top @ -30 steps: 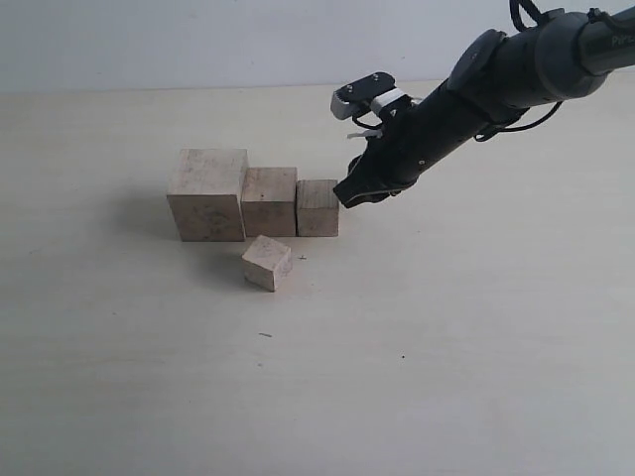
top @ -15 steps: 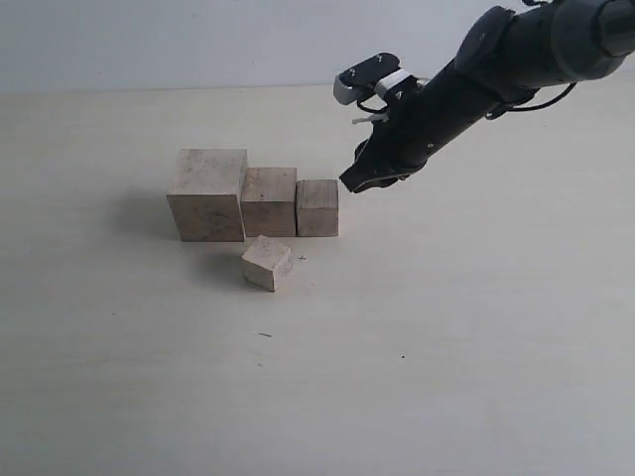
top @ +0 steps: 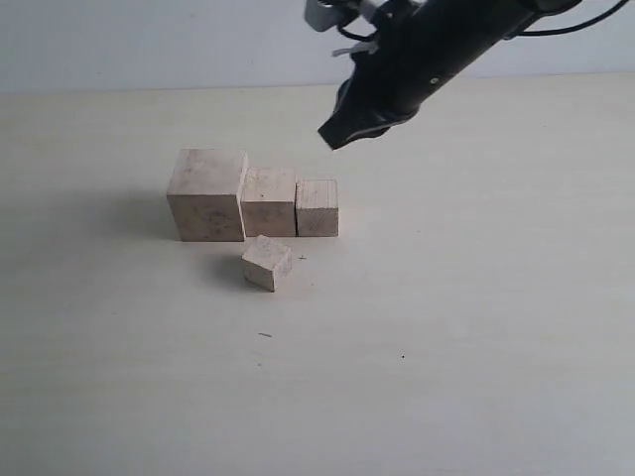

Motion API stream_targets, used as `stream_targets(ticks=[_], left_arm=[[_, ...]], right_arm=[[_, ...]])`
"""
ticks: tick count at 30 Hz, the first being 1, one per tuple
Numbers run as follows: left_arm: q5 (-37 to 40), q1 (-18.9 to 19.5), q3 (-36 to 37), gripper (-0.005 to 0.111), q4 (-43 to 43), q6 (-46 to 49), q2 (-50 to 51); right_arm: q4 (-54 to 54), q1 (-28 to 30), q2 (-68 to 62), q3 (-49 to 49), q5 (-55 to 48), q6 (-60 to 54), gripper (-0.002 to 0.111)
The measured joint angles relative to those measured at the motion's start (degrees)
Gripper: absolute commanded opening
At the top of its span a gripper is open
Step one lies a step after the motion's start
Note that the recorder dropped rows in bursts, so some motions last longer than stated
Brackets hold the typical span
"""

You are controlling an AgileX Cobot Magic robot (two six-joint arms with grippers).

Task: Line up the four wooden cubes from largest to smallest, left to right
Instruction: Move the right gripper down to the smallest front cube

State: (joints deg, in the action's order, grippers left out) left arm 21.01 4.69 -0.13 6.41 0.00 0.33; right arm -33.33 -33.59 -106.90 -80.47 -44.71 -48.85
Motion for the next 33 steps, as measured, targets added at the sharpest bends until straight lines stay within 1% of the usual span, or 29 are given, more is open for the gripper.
stream_targets(ticks=[3,5,9,10,12,13,15,17,20,26,33], left_arm=[[0.0,0.0,0.0,0.0,0.0,0.0,0.0],[0.0,0.0,0.0,0.0,0.0,0.0,0.0],[0.0,0.0,0.0,0.0,0.0,0.0,0.0],[0.0,0.0,0.0,0.0,0.0,0.0,0.0],[0.0,0.0,0.0,0.0,0.0,0.0,0.0],[0.0,0.0,0.0,0.0,0.0,0.0,0.0],[0.0,0.0,0.0,0.0,0.0,0.0,0.0],[0.0,0.0,0.0,0.0,0.0,0.0,0.0],[0.0,0.0,0.0,0.0,0.0,0.0,0.0],[0.0,0.0,0.0,0.0,0.0,0.0,0.0],[0.0,0.0,0.0,0.0,0.0,0.0,0.0]], right_arm=[[-0.5,-5.3,0.2,0.0,-0.6,-1.3,0.0],[-0.1,-8.0,0.0,0.0,-0.6,-1.7,0.004],[2.5,-11.2,-1.1,0.0,-0.7,-1.6,0.021],[2.7,-11.5,-1.6,0.0,-0.7,-1.5,0.029],[3.1,-11.6,-2.6,0.0,-0.7,-0.9,0.04],[3.2,-11.7,-3.1,0.0,-0.7,-0.6,0.047],[3.3,-11.6,-4.2,0.0,-0.6,0.0,0.056],[3.3,-11.6,-5.4,0.0,-0.5,0.2,0.061],[3.7,-11.6,-7.1,0.0,0.0,0.3,0.064],[5.3,-11.6,-9.8,0.0,0.9,0.3,0.064],[6.1,-11.6,-10.1,0.0,4.0,0.4,0.064]])
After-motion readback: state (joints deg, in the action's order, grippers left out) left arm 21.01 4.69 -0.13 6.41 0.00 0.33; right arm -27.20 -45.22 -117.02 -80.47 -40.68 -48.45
